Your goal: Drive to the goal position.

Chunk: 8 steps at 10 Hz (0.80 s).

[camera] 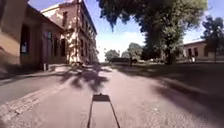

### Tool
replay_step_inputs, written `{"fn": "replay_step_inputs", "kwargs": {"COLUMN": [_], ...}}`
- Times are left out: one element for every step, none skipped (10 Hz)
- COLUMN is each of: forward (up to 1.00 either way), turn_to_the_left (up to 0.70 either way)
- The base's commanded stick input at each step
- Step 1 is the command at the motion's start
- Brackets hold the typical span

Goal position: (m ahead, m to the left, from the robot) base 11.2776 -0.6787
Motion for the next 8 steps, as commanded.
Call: {"fn": "replay_step_inputs", "kwargs": {"forward": [0.70, 0.70, 0.70, 0.70, 0.70, 0.70, 0.70, 0.70], "turn_to_the_left": [-0.04, 0.00, 0.00, 0.00, 0.00, 0.00, 0.00, 0.00]}}
